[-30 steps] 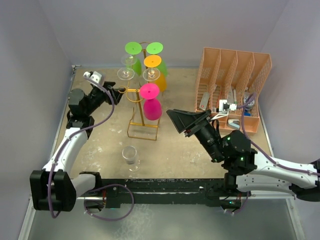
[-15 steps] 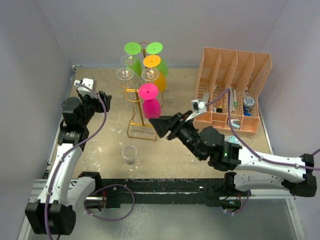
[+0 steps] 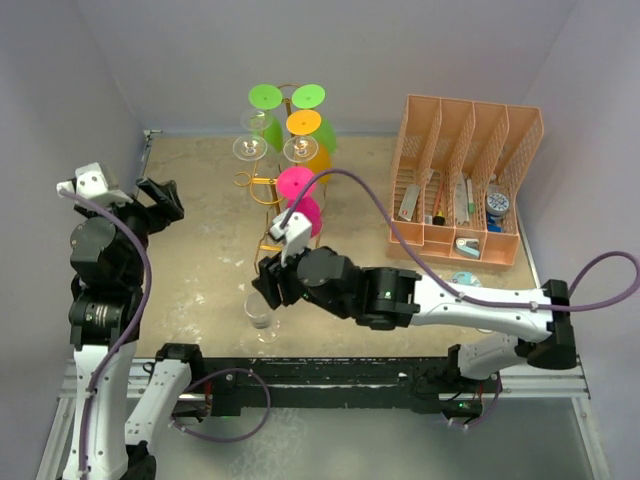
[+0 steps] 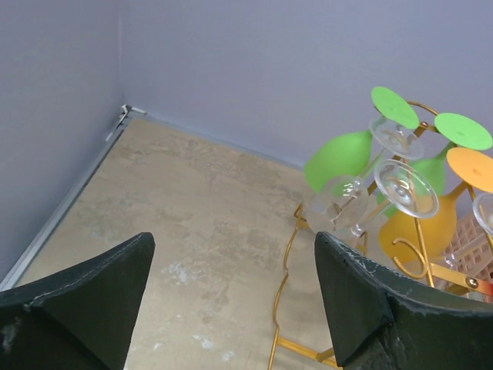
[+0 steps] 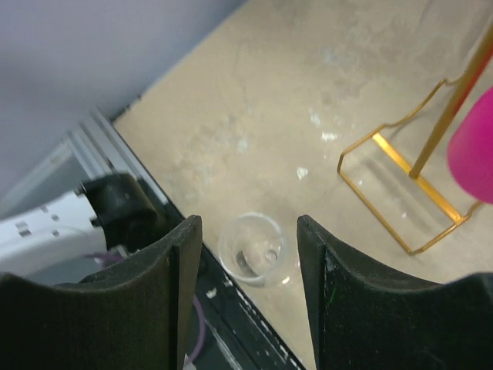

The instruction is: Place the wine glass upside down on the wine glass rack

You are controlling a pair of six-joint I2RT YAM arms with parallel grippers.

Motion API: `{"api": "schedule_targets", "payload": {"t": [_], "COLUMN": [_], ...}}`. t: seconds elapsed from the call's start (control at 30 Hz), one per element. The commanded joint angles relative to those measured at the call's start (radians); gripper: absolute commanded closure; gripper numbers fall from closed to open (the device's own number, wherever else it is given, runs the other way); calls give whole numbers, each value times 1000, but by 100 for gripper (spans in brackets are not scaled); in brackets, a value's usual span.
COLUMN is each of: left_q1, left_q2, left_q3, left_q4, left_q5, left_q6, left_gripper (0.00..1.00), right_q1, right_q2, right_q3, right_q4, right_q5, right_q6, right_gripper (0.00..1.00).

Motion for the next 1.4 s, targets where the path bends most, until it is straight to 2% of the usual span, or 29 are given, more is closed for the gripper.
{"api": "schedule_targets", "payload": {"t": [0.0, 0.07, 0.27, 0.63, 0.83, 1.03, 1.13, 1.23, 1.37], "left_q1": [-2, -2, -1, -1, -2, -1, -1, -1, -2], "left_q2": [-61, -81, -84, -94, -96, -99, -100, -101, -92], "left_q3": [32, 46, 101, 107, 111, 137, 147, 152, 171], "left_q4": [-129, -135, -161, -177, -181, -193, -194, -192, -210], "left_q5": [-159, -178, -123, -102, -85, -43, -2, 50, 96], "left_q6": [-81, -89, -86, -91, -98, -124, -151, -170, -175], "left_gripper": [15, 12, 12, 12, 12, 12, 12, 12, 12], "right_q1": [54, 68, 84, 85, 85, 85, 85, 85, 85], "right_q2": [63, 95, 184, 279, 336, 374, 394, 406, 391], "right_q3": [50, 48, 67, 110, 165, 191, 203, 214, 217], "right_q4": [-112, -119, -121, -120, -162, -192, -206, -211, -187], "right_q5": [-39, -39, -110, -145, -134, -109, -98, -62, 13], "right_q6": [-29, -24, -31, -17, -7, 30, 60, 89, 131], "right_gripper": [46, 47, 53, 55, 65, 70, 76, 87, 90]}}
